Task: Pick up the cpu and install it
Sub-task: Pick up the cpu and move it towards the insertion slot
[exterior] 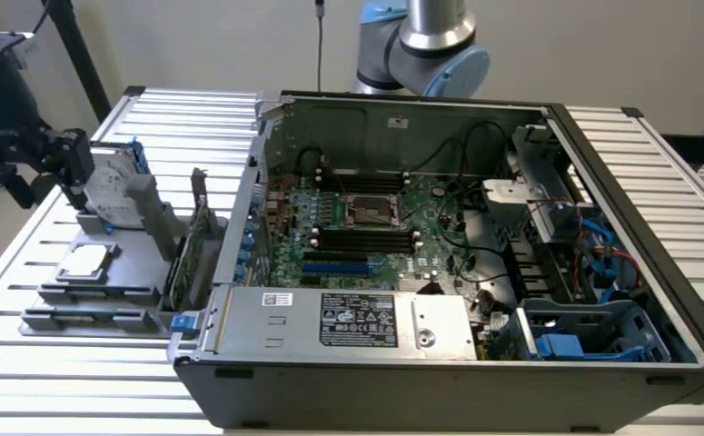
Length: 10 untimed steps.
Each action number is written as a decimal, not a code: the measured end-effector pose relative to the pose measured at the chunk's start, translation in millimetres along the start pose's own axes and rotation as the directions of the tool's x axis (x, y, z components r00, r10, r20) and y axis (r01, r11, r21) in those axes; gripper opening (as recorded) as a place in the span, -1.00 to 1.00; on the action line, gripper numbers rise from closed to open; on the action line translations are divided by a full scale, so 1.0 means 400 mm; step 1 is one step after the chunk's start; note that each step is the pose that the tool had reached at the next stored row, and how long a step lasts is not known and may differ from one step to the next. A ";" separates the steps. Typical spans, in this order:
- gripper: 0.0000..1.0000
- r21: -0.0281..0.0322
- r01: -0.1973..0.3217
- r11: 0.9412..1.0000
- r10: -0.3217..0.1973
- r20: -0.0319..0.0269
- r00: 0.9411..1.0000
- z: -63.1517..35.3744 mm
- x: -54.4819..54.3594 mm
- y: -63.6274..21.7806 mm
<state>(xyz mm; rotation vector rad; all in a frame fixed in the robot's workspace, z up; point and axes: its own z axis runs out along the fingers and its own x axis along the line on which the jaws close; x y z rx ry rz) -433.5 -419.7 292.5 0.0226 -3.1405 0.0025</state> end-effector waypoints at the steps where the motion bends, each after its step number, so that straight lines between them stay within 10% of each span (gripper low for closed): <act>1: 0.30 0.000 0.000 1.000 0.000 0.000 1.000 0.005 0.000 0.000; 10: 0.30 0.000 0.001 1.000 -0.001 0.000 1.000 0.046 0.001 0.000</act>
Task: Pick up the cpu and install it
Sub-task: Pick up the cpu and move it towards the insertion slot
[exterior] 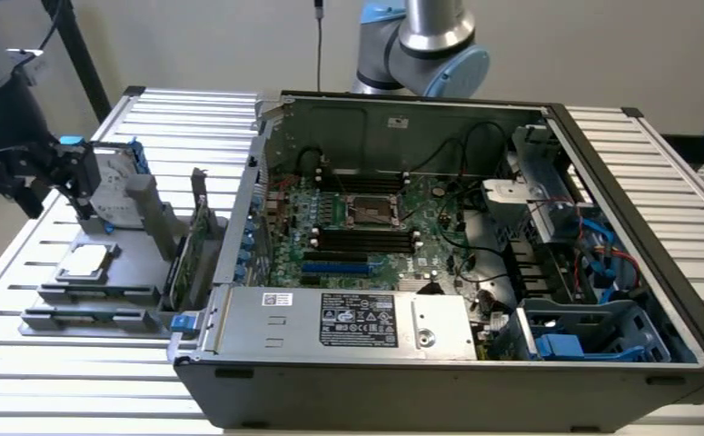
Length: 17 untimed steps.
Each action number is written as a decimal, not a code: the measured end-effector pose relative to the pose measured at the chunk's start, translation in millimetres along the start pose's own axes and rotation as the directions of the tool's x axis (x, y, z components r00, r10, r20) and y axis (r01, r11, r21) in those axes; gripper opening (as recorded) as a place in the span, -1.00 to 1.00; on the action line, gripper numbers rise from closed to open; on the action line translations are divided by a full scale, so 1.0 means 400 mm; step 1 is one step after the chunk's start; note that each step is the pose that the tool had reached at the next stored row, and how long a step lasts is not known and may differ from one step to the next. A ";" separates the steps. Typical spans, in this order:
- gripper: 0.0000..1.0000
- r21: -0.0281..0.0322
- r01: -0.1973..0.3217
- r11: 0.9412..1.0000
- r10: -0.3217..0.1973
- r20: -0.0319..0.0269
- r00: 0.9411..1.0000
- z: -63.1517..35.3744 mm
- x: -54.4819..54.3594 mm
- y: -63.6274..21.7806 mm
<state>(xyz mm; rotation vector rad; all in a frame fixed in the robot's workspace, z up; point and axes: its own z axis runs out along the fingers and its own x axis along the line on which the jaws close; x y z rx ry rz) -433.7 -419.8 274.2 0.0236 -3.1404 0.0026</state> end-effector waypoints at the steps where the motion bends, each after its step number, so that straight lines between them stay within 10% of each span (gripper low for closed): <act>1: 0.30 0.000 0.000 1.000 0.000 0.000 1.000 0.005 0.000 0.000; 17: 0.30 0.000 0.000 1.000 0.000 -0.001 1.000 0.077 0.000 -0.019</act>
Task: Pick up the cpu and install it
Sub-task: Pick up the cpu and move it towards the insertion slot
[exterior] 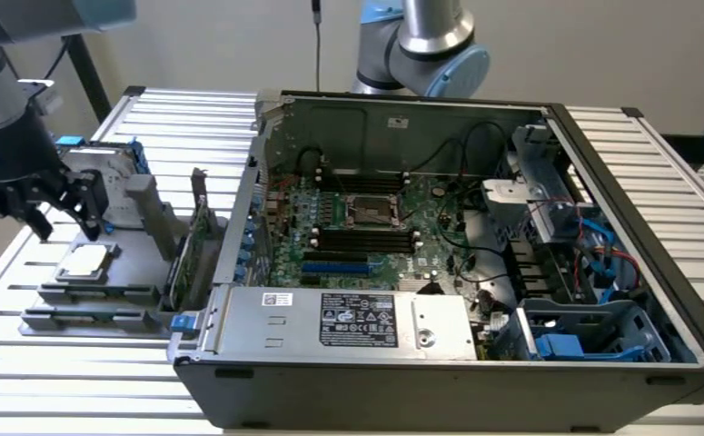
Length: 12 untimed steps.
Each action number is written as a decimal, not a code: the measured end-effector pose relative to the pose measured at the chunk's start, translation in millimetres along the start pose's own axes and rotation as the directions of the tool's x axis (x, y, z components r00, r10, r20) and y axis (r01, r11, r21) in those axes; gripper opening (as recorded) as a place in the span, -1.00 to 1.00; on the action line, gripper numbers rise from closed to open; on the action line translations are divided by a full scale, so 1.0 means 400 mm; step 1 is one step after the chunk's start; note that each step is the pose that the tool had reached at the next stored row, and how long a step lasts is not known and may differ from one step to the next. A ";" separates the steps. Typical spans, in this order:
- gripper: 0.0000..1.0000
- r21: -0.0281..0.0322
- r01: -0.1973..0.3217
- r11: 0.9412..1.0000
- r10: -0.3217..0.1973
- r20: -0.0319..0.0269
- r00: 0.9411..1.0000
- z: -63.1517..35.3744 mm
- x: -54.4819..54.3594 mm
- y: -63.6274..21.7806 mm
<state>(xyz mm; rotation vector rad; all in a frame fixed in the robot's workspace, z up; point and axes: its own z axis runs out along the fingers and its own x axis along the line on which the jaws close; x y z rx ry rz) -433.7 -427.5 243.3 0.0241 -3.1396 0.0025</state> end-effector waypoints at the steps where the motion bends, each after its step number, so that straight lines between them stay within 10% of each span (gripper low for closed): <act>1: 0.30 0.000 0.000 1.000 0.000 0.000 1.000 0.004 0.000 -0.002; 12: 0.30 -0.001 0.000 1.000 0.000 0.000 1.000 0.054 0.000 -0.014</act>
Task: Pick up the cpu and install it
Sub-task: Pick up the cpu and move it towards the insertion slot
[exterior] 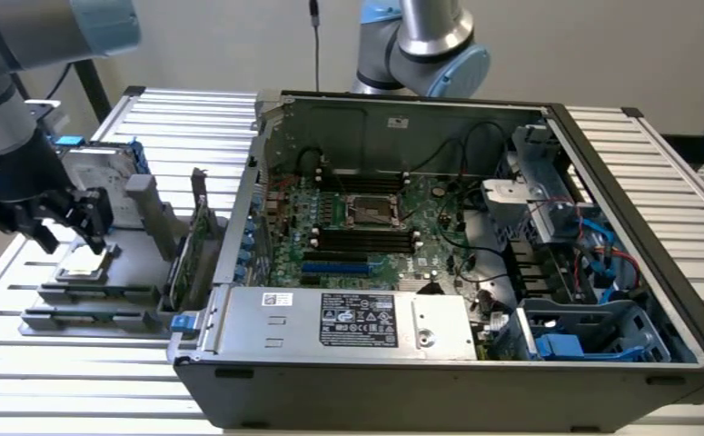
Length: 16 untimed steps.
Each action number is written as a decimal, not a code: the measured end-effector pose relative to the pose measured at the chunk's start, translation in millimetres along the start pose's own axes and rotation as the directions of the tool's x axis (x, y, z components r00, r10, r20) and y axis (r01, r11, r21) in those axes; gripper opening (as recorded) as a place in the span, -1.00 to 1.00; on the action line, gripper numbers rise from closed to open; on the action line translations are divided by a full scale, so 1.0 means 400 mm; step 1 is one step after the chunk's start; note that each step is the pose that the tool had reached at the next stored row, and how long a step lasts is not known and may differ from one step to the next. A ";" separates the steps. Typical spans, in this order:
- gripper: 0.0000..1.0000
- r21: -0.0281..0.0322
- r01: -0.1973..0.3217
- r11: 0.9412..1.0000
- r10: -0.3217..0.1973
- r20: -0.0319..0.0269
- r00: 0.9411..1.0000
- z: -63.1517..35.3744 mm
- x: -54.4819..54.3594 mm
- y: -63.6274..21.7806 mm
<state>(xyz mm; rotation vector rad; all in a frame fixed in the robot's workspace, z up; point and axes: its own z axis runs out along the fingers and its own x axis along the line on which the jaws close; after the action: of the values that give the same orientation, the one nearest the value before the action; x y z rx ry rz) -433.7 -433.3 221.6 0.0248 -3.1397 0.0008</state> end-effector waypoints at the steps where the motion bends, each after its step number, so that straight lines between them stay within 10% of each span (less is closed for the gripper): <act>1: 0.30 -0.001 0.000 1.000 0.000 0.000 1.000 0.005 0.000 0.000; 9: 0.30 -0.022 0.000 1.000 0.000 -0.007 1.000 0.019 0.000 0.000; 16: 0.30 -0.027 0.000 1.000 0.000 -0.019 1.000 0.037 -0.002 0.000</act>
<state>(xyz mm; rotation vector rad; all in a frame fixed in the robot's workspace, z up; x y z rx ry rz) -433.1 -433.3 206.7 0.0245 -3.1203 -0.0416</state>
